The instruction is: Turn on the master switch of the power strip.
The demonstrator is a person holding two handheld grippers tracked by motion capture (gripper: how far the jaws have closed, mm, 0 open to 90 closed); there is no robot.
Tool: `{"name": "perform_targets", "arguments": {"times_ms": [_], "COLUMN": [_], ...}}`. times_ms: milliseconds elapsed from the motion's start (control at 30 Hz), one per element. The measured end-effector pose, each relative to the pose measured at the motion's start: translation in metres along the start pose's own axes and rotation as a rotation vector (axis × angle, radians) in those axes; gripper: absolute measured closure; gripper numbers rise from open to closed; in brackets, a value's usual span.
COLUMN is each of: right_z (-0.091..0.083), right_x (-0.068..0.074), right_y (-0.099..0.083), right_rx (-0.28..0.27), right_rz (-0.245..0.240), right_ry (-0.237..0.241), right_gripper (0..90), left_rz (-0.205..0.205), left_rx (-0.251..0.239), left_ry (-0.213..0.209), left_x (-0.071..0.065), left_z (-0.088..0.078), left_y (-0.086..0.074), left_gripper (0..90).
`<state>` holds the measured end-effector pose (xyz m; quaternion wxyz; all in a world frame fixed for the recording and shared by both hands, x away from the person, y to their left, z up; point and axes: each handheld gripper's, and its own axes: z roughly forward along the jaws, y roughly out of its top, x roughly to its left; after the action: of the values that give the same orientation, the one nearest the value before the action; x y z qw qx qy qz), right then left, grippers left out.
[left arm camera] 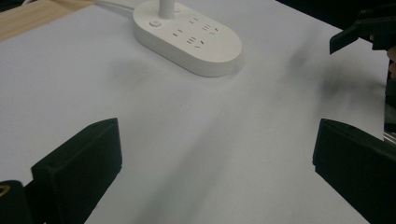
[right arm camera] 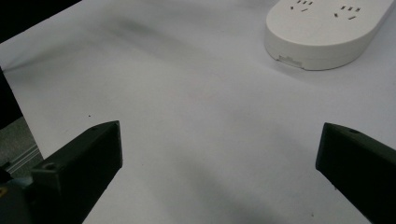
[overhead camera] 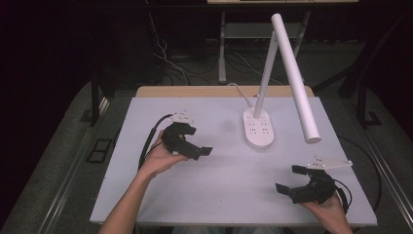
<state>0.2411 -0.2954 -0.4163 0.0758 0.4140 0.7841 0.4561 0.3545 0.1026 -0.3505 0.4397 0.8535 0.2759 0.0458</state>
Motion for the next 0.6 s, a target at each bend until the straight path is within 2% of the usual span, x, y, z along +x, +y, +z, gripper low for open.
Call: {"name": "perform_targets", "arguments": {"times_ms": [367, 400, 500, 567, 600], "right_z": [0.0, 0.0, 0.0, 0.0, 0.0], "right_x": [-0.001, -0.001, -0.001, -0.001, -0.001], "right_y": [0.0, 0.0, 0.0, 0.0, 0.0], "right_rx": [-0.004, -0.005, -0.005, -0.005, -0.005], "right_rz": [-0.01, -0.008, -0.009, -0.009, -0.009], "right_ry": [-0.005, -0.005, -0.004, -0.005, -0.004], "right_gripper": [0.1, 0.1, 0.1, 0.1, 0.1], "left_rz": [0.026, 0.018, 0.034, 0.017, 0.023], "left_rx": [0.016, 0.016, 0.025, 0.016, 0.02], "left_ry": [-0.005, -0.004, -0.006, -0.006, -0.005], "left_x": [0.005, 0.005, 0.008, 0.009, 0.01], "left_z": [0.011, 0.012, 0.014, 0.017, 0.018], "left_y": [0.018, 0.019, 0.022, 0.023, 0.024], "left_gripper": [0.4, 0.4, 0.5, 0.6, 0.7]}}
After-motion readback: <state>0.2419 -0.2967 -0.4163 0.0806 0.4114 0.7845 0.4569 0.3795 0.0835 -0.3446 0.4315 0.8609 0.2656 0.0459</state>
